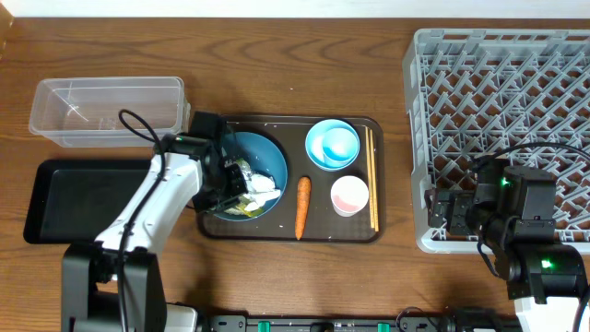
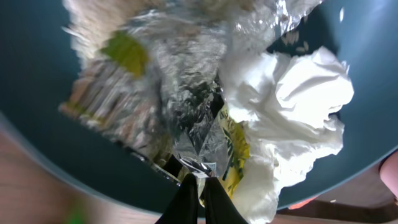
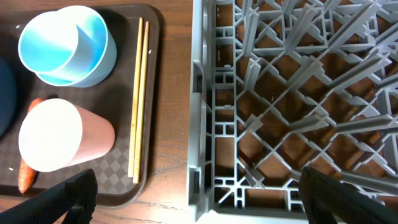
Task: Sort waste into correct bins and load items into the dishwasher rack
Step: 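Grasp the foil and yellow wrapper with the left gripper, then carry the foil and wrapper left and drop them into the clear bin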
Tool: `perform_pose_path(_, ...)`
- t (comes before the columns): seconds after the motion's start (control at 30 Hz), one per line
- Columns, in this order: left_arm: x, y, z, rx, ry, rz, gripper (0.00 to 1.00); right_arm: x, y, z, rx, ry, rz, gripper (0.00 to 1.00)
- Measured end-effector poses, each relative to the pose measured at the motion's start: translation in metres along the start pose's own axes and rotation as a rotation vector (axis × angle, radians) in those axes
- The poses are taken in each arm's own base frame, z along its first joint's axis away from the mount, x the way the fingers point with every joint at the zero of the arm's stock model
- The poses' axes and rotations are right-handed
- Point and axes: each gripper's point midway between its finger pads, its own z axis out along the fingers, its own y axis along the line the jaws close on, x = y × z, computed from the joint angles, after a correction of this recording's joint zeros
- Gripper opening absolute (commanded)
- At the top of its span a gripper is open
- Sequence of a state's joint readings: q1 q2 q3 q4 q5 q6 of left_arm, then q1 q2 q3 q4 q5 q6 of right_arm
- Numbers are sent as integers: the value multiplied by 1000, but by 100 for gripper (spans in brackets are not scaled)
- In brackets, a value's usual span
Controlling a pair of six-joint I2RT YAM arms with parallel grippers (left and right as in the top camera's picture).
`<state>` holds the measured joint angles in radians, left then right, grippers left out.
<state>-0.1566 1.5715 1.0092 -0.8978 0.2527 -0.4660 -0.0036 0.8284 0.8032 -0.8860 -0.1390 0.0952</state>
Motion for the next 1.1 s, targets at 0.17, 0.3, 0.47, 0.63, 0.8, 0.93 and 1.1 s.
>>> perform_pose_path(0.17,-26,2,-41,-10,-165,0,6,0,0,0,0,0,0,99)
perform_pose_path(0.3,-47,4,-76,-11,-336,-6,6,0,0,0,0,0,0,99)
perform_pose_path(0.47,-88,10,-113,-9,-578,-44,6,0,0,0,0,0,0,99)
perform_pose_path(0.63,-132,23,-148,-4,-794,-121,6,0,0,0,0,0,0,99)
perform_pose_path(0.8,-170,47,-157,-25,-899,-208,6,1,0,0,0,2,0,99)
perform_pose_path(0.93,-196,70,-140,-64,-902,-259,24,1,0,0,0,5,1,99)
perform_pose_path(1.1,-211,89,-126,-93,-888,-272,37,2,0,0,0,8,1,99)
